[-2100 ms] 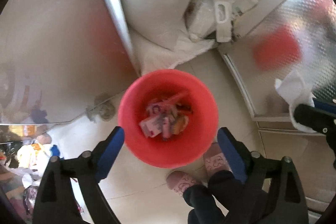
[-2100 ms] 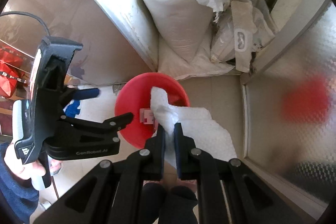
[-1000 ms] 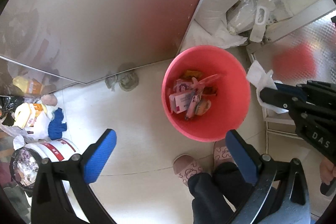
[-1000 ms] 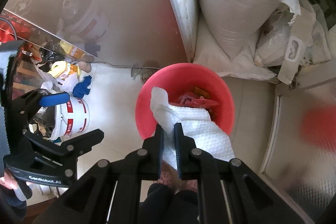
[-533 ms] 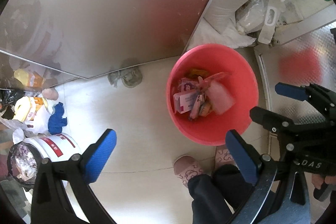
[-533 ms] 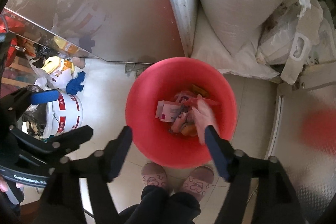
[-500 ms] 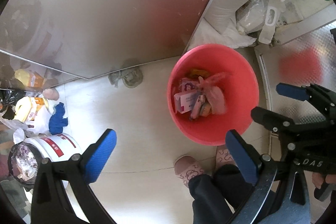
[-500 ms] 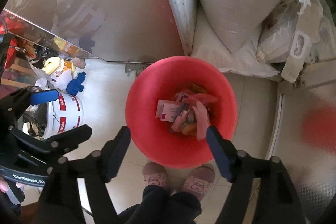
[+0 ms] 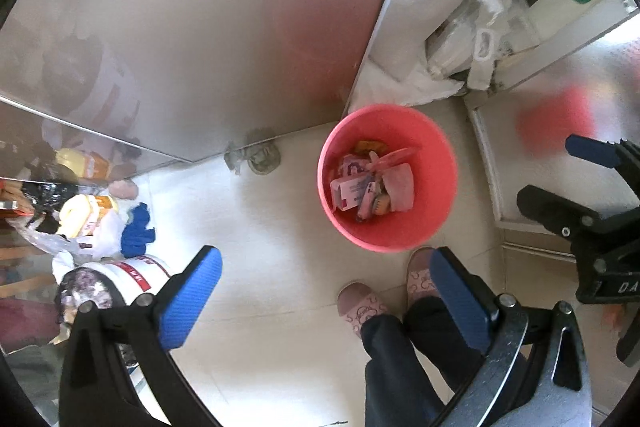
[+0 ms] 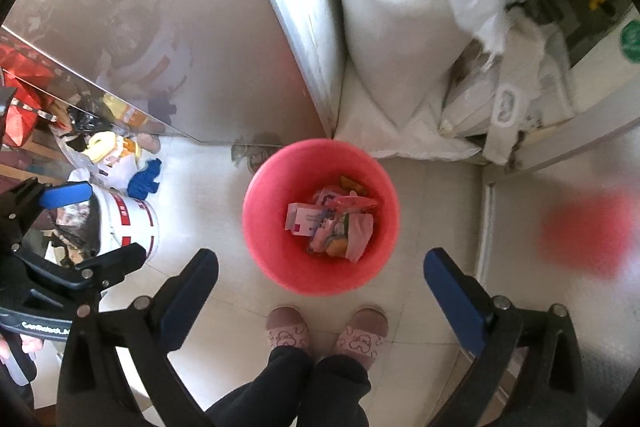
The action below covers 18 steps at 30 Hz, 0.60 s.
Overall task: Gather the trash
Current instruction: 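Raise both open tools back up toward the counter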
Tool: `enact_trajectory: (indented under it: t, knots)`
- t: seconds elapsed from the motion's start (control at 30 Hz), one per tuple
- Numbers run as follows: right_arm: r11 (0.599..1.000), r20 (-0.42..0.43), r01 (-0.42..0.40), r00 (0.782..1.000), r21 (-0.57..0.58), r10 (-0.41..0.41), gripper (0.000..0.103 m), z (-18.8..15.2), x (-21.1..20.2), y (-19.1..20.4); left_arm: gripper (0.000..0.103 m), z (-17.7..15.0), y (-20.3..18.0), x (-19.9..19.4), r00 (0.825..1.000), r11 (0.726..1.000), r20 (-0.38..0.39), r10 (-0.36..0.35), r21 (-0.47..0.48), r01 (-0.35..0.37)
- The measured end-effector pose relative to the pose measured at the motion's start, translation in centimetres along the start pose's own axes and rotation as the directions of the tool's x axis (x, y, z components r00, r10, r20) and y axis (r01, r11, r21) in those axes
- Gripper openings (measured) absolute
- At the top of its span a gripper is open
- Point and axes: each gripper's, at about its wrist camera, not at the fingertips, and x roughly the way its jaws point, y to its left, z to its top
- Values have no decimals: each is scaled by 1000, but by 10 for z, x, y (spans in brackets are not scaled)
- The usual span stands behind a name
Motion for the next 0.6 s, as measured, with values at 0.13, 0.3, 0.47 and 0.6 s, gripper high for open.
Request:
enact_trajectory:
  t: [0.13, 0.3, 0.47, 0.6]
  knots:
    - [1000, 20, 3, 1000, 6, -3, 102, 0, -56, 5, 103, 3, -5, -55, 999, 1000, 26, -19, 1, 19]
    - [1000, 35, -1, 999, 17, 0, 102, 4, -125, 7, 103, 5, -17, -128, 996, 998, 62, -57, 5, 57]
    - [999, 84, 9, 996, 34, -12, 102, 9, -193, 12, 103, 5, -31, -190, 994, 998, 92, -64, 35, 61]
    - [997, 111, 8, 994, 71, -15, 102, 9, -241, 12, 103, 3, -48, -235, 992, 996, 109, -69, 65, 62]
